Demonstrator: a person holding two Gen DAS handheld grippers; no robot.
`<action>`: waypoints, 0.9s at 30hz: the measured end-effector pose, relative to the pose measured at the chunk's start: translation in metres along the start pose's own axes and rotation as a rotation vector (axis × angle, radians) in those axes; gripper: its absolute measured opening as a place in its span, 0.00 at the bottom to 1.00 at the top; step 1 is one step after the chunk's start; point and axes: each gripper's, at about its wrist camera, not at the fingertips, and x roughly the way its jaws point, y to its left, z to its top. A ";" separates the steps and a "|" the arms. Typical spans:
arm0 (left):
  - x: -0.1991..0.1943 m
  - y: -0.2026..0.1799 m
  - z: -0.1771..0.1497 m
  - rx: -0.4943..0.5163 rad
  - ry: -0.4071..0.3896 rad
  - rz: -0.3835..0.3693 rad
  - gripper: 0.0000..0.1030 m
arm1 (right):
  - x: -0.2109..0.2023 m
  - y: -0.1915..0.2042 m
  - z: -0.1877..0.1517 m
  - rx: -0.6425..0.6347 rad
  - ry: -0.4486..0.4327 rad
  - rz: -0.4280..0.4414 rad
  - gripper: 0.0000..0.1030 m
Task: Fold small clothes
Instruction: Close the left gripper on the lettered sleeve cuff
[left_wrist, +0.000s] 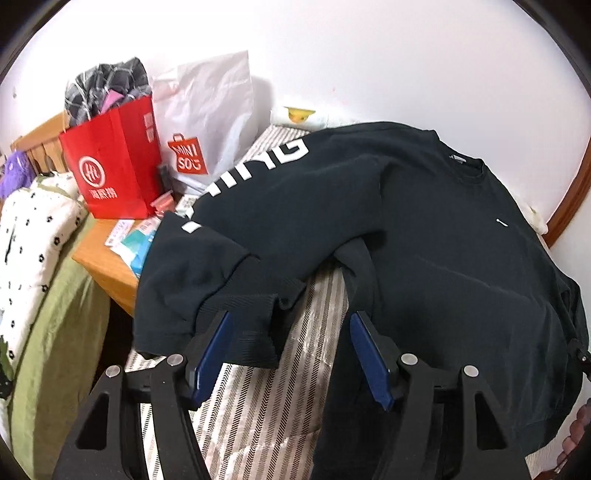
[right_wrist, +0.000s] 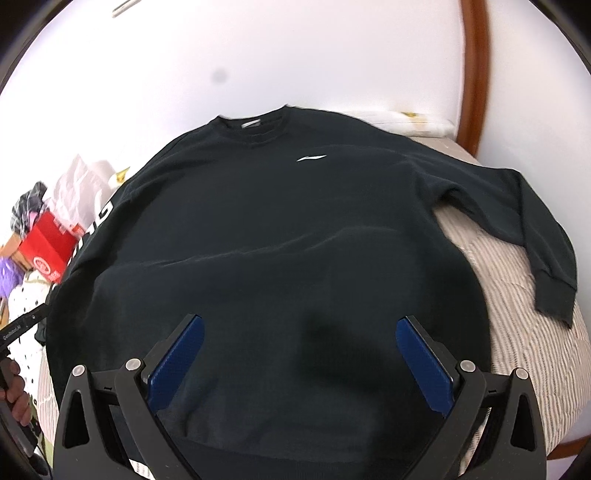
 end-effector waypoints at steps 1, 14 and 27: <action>0.004 -0.001 0.000 0.010 0.009 -0.016 0.61 | 0.002 0.005 0.000 -0.012 0.005 -0.002 0.99; 0.047 0.003 0.001 0.019 0.043 0.006 0.42 | 0.013 0.024 0.002 -0.076 0.041 -0.089 0.99; 0.001 -0.003 0.027 0.040 -0.046 -0.030 0.03 | 0.011 0.042 0.007 -0.116 0.037 -0.065 0.99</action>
